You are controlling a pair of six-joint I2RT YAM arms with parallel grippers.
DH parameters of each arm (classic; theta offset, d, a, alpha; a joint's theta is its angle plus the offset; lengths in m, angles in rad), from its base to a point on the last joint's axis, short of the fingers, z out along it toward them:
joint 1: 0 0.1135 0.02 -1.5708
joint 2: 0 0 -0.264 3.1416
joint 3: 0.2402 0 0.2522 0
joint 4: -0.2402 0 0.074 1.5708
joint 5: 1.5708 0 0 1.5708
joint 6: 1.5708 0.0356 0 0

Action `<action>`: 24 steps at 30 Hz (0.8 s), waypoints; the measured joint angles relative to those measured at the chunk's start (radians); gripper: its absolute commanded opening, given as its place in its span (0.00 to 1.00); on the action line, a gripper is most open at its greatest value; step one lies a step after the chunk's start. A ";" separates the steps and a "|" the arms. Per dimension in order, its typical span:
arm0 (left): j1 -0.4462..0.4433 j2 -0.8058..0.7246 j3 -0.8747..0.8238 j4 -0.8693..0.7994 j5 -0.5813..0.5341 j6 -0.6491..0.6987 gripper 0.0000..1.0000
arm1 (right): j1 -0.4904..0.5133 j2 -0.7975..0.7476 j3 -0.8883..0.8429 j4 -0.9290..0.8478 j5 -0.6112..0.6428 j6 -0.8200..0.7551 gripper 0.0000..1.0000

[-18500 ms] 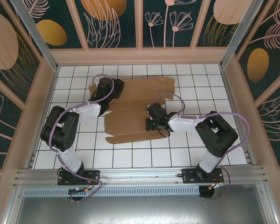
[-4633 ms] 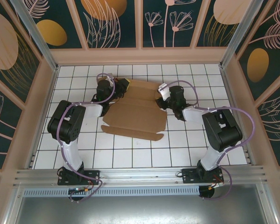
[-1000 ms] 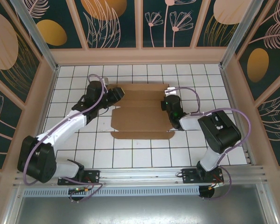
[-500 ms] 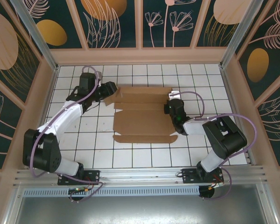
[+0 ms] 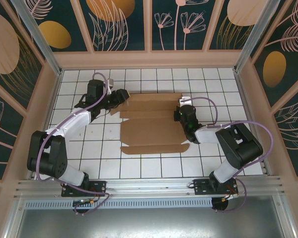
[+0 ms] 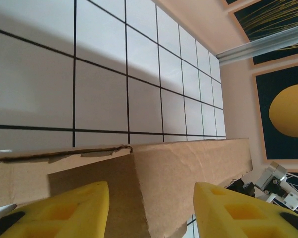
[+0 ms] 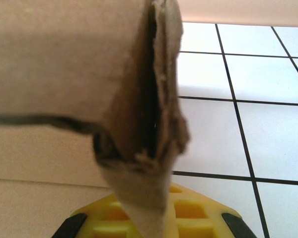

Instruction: Fold the paper box

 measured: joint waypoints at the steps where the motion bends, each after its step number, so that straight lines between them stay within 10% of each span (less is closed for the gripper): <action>1: 0.000 0.004 -0.002 0.002 0.003 -0.002 0.50 | 0.000 0.000 0.000 0.000 -0.001 0.000 0.04; 9: 0.000 0.008 -0.065 0.082 0.050 -0.035 0.48 | 0.000 0.000 0.000 0.000 -0.008 0.004 0.04; 24: 0.001 0.074 -0.282 0.693 0.156 -0.340 0.15 | -0.006 0.000 0.000 0.000 -0.022 0.013 0.04</action>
